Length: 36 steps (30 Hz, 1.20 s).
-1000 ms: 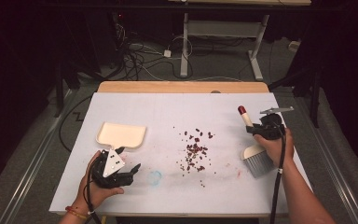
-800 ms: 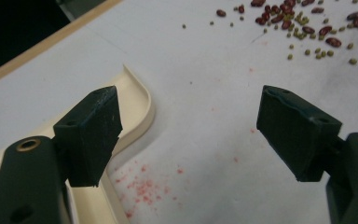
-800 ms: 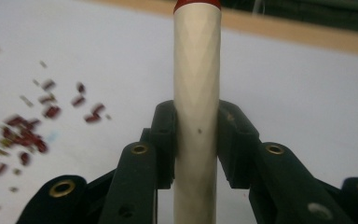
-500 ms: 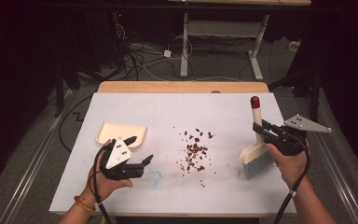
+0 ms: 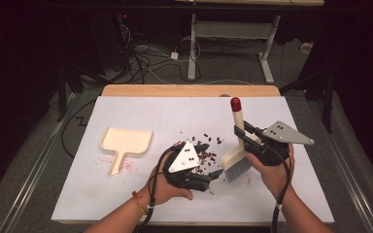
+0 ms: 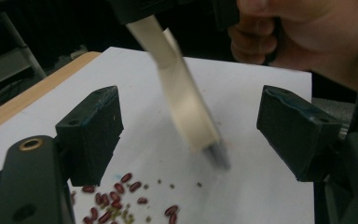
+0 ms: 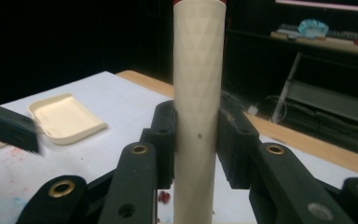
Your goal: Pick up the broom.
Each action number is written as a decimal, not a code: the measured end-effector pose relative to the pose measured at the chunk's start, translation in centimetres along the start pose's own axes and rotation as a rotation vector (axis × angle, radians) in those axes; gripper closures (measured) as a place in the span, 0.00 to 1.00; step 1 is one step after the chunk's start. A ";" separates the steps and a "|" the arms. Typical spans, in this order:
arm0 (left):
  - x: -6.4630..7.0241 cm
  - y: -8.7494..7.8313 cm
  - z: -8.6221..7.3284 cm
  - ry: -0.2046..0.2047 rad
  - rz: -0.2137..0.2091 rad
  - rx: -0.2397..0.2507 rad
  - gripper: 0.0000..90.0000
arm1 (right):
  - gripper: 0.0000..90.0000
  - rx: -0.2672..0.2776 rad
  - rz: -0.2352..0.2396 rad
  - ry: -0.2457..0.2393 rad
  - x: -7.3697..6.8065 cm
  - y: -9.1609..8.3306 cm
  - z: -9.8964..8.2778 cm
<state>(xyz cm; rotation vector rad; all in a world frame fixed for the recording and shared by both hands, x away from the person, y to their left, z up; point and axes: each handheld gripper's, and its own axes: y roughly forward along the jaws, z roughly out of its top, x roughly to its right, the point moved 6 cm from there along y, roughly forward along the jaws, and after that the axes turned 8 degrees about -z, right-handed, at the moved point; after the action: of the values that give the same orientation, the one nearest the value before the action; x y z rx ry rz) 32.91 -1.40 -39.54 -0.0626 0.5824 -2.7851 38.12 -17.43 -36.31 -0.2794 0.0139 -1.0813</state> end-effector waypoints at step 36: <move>-2.1 1.7 -2.8 -0.001 0.150 -0.088 0.68 | 0.78 0.115 0.053 -0.039 -5.9 -1.0 0.1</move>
<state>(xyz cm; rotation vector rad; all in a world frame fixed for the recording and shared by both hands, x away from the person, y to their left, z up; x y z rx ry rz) 35.08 -1.19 -42.76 -0.0373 0.6809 -2.6144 34.51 -12.73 -36.74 -0.1953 -0.0753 -1.0201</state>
